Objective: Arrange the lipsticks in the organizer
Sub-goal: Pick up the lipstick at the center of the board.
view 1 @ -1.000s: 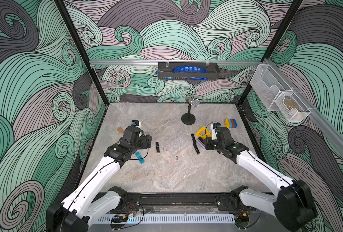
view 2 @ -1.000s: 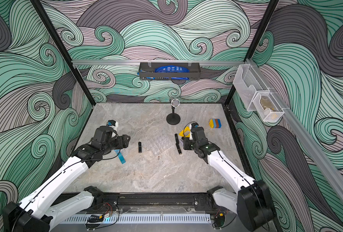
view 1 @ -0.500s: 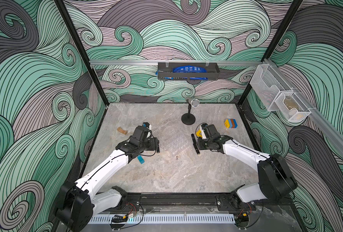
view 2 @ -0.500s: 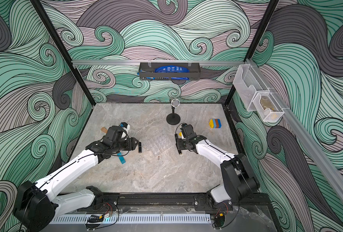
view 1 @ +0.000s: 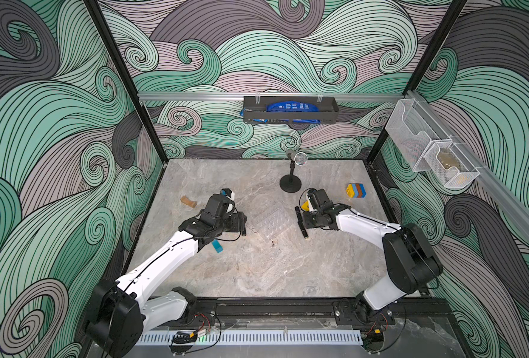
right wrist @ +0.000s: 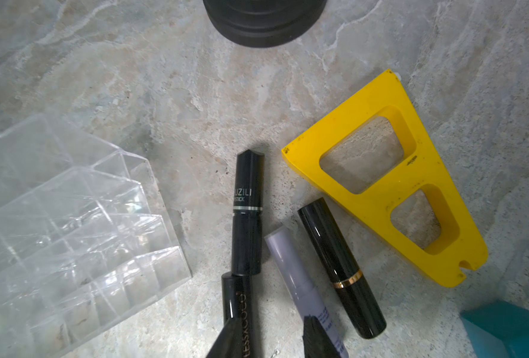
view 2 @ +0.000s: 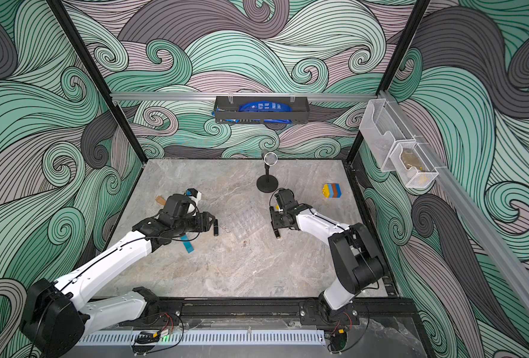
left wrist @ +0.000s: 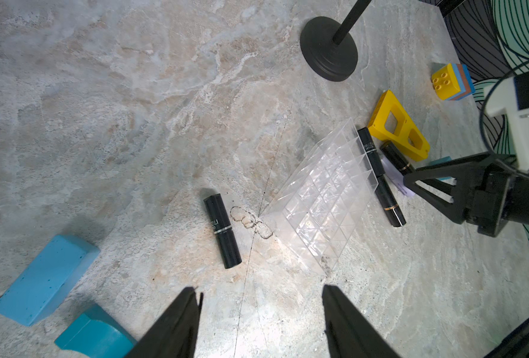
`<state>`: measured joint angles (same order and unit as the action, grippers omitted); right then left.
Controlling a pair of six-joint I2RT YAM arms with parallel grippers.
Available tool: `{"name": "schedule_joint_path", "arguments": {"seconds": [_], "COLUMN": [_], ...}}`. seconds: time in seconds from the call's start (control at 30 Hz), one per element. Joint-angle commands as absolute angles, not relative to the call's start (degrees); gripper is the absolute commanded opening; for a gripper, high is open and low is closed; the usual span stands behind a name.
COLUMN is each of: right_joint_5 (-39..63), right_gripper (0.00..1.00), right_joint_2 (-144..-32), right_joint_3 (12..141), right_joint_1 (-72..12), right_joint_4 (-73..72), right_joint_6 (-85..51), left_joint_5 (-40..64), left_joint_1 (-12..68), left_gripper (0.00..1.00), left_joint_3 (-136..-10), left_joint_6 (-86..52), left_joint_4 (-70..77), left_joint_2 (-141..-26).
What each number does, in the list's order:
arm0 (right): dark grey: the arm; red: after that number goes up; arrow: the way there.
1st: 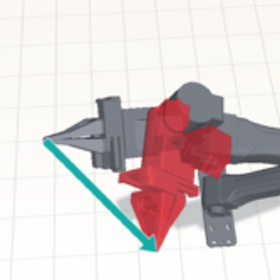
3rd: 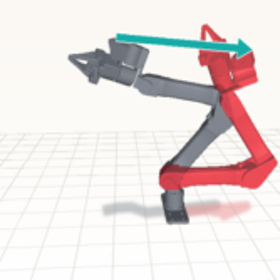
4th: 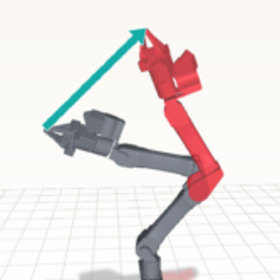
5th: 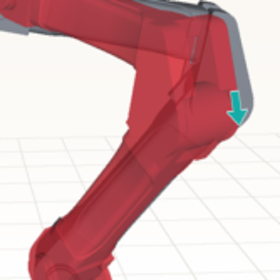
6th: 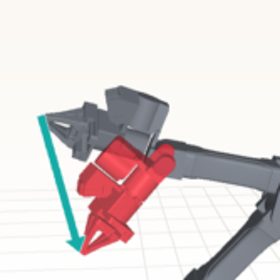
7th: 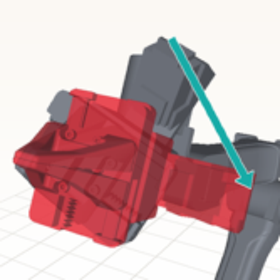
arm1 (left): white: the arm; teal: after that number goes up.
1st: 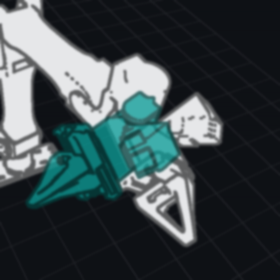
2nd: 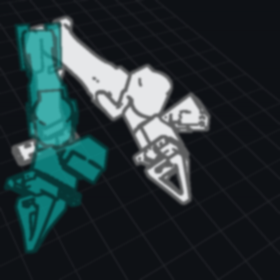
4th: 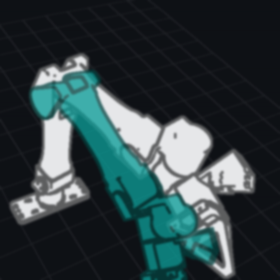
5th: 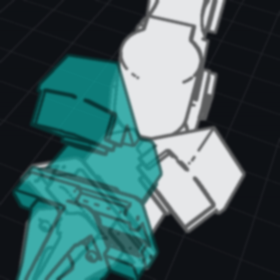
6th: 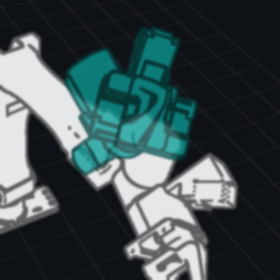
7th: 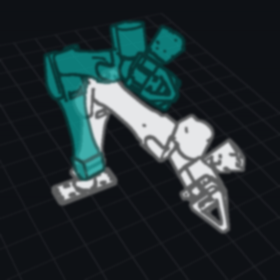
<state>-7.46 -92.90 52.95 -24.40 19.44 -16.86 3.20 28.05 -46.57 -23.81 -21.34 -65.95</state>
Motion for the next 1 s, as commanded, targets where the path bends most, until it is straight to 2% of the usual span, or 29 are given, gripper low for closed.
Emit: {"name": "schedule_joint_path", "arguments": {"seconds": [0.0,0.5,0.97], "right_joint_5": [-8.05,-10.11,-8.08], "right_gripper": [0.38,0.38,0.37], "right_joint_2": [-94.26,-94.74,-97.05], "right_joint_3": [53.97,53.9,53.9], "right_joint_1": [-24.26,-23.97,-22.33], "right_joint_4": [19.52,19.5,19.19], "right_joint_6": [-16.63,-16.96,-16.86], "left_joint_5": [3.87,4.21,4.57], "left_joint_1": [28.47,28.4,28.46], "left_gripper": [0.66,0.66,0.66], "left_joint_3": [-46.42,-46.41,-46.32], "left_joint_6": [-24.1,-23.95,-23.94], "left_joint_4": [-20.5,-20.81,-21.06], "left_joint_2": [-66.6,-66.18,-65.9]}}
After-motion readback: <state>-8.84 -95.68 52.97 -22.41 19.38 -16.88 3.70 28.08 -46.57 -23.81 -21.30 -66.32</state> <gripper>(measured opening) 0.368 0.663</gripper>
